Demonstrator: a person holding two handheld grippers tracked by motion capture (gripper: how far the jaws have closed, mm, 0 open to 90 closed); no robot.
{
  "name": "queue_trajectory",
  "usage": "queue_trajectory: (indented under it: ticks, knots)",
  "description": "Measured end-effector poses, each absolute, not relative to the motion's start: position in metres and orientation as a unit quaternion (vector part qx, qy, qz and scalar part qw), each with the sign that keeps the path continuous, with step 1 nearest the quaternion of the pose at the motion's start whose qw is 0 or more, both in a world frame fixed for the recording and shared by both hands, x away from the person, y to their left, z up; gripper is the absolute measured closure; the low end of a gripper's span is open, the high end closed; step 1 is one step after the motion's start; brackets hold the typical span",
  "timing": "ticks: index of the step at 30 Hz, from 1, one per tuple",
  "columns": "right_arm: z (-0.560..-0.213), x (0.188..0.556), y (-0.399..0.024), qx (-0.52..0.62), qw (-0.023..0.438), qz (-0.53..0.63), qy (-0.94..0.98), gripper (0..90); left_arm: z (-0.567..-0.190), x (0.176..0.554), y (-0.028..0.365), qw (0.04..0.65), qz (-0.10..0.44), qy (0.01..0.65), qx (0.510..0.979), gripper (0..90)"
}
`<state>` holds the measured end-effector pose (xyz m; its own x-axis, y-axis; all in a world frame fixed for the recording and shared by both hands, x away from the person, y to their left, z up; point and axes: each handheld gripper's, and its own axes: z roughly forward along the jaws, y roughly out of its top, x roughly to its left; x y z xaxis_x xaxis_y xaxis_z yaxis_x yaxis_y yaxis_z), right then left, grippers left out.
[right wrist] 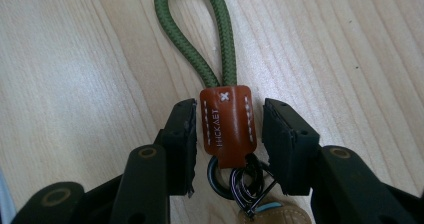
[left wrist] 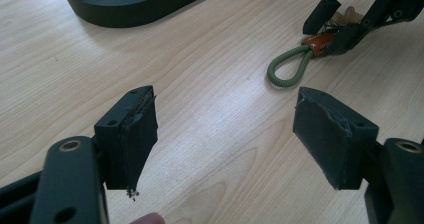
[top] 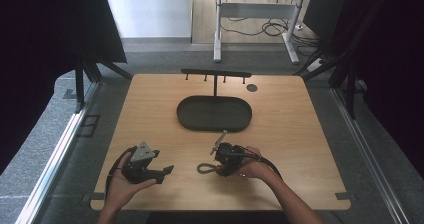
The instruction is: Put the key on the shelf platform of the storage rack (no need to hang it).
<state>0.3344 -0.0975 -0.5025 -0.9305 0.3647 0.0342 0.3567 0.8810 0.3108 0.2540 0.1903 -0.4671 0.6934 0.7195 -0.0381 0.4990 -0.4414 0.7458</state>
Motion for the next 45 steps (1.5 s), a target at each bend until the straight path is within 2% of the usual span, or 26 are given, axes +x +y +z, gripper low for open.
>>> queue_trajectory:
  ticks: [13, 22, 45]
  knots:
    - [-0.505, 0.332, -0.098, 0.182, 0.027, 0.154, 0.971, 65.9, -0.468, 0.254, 0.188, 0.38, 0.142, 0.363, 0.839, 26.0]
    - [-0.502, 0.335, -0.101, 0.191, 0.02, 0.156, 0.969, 66.9, -0.468, 0.254, 0.189, 0.382, 0.143, 0.366, 0.837, 26.0]
    - [-0.436, 0.341, -0.124, 0.211, 0.04, 0.23, 0.949, 67.1, -0.466, 0.254, 0.192, 0.389, 0.144, 0.367, 0.833, 26.0]
